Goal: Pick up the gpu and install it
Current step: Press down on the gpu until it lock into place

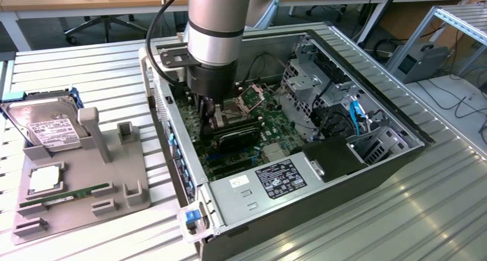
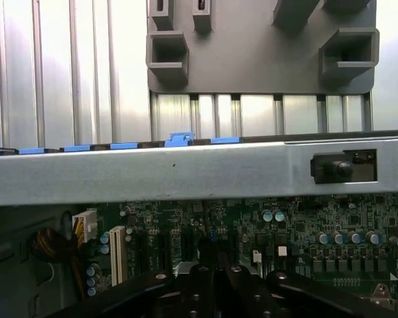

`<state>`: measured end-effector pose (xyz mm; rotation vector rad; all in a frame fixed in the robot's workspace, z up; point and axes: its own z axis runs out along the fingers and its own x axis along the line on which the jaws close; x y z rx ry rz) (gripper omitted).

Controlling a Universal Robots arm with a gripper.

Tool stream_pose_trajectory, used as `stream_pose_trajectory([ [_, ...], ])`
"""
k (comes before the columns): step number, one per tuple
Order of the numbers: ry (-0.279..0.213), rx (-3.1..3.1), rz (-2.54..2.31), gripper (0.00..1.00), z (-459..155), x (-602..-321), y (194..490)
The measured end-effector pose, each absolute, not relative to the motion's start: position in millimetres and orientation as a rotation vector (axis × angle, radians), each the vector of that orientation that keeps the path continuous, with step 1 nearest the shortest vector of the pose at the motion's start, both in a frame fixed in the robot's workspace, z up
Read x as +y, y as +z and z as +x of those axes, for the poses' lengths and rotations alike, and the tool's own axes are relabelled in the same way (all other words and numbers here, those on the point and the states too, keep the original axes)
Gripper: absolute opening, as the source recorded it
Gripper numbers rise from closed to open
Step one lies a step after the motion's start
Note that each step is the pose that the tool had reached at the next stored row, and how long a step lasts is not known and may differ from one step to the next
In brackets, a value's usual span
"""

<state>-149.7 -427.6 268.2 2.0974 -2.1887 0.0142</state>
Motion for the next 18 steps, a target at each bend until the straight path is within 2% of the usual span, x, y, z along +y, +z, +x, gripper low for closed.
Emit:
stream_pose_trajectory([
  [18,0.006,-2.184,2.093,0.11,-132.0,-428.0,280.2],
])
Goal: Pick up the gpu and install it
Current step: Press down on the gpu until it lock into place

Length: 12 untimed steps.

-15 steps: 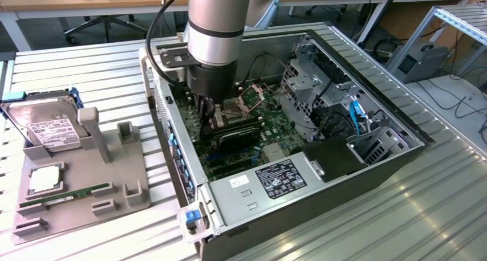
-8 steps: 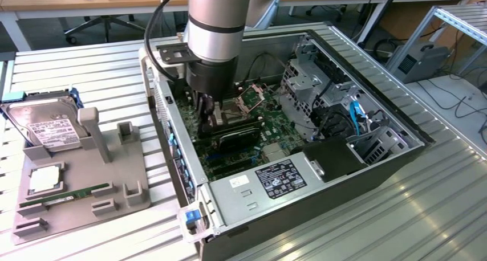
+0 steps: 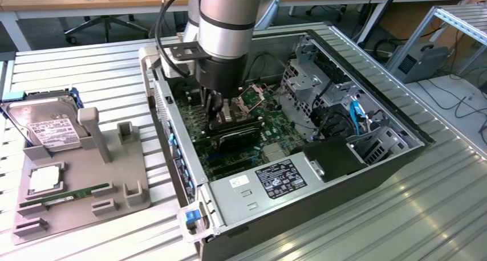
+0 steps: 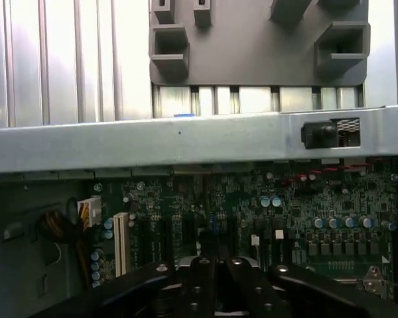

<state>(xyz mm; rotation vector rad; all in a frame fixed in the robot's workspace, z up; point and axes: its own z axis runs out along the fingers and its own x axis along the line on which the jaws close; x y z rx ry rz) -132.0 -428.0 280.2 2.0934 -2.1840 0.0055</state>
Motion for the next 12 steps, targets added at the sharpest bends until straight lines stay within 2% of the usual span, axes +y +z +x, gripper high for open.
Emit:
stream_pose_trajectory([
  [12,-0.029,-2.165,2.078,0.11,-86.6,-430.9,280.2],
])
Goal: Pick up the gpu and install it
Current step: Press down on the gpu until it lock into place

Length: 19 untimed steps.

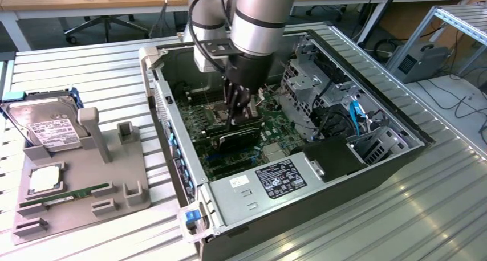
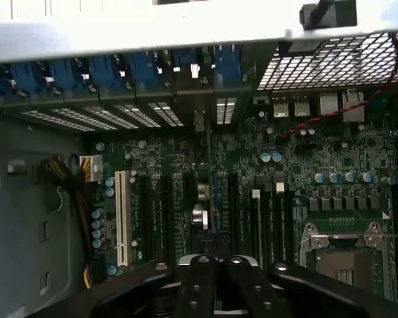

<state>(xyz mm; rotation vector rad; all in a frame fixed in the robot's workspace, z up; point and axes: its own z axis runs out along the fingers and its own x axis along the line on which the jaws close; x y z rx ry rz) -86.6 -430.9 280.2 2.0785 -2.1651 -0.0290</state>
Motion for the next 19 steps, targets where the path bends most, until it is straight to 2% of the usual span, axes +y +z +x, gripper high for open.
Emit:
stream_pose_trajectory([
  [9,-0.052,-2.152,2.068,0.11,-57.5,-432.9,280.2],
  [19,-0.056,-2.150,2.066,0.11,-51.9,-433.2,280.1],
])
